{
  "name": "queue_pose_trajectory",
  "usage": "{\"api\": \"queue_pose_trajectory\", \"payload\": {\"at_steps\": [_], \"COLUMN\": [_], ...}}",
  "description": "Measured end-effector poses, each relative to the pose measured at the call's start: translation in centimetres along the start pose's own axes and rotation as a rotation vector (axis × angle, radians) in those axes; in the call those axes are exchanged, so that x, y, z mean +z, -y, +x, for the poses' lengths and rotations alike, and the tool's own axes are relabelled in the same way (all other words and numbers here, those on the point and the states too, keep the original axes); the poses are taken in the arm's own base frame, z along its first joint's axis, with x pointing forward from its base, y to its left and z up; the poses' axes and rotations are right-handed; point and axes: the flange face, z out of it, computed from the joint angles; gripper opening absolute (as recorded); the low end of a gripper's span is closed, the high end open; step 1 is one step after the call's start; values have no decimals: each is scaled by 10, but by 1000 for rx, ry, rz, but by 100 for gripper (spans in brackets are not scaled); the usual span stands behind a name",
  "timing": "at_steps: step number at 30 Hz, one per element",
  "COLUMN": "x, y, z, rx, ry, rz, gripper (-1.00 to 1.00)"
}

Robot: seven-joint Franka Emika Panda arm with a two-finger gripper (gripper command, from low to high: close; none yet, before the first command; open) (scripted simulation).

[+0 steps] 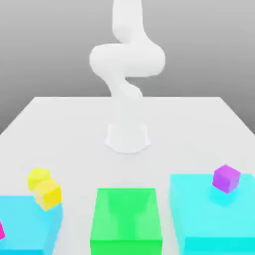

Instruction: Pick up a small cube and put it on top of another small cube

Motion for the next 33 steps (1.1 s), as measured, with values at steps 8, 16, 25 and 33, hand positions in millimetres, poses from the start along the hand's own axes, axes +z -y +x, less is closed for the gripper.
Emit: {"api": "queue_pose_trajectory", "payload": {"at_steps": [8, 16, 25, 33], "x": [141, 234, 280, 321], "y": [-108, -255, -416, -474], "z": [18, -2, -82, -142], "rx": [-24, -6, 75, 99], "ry": [77, 231, 449, 525], "rz": [-265, -444, -521, -509], "gripper": [0, 0, 0, 0]}}
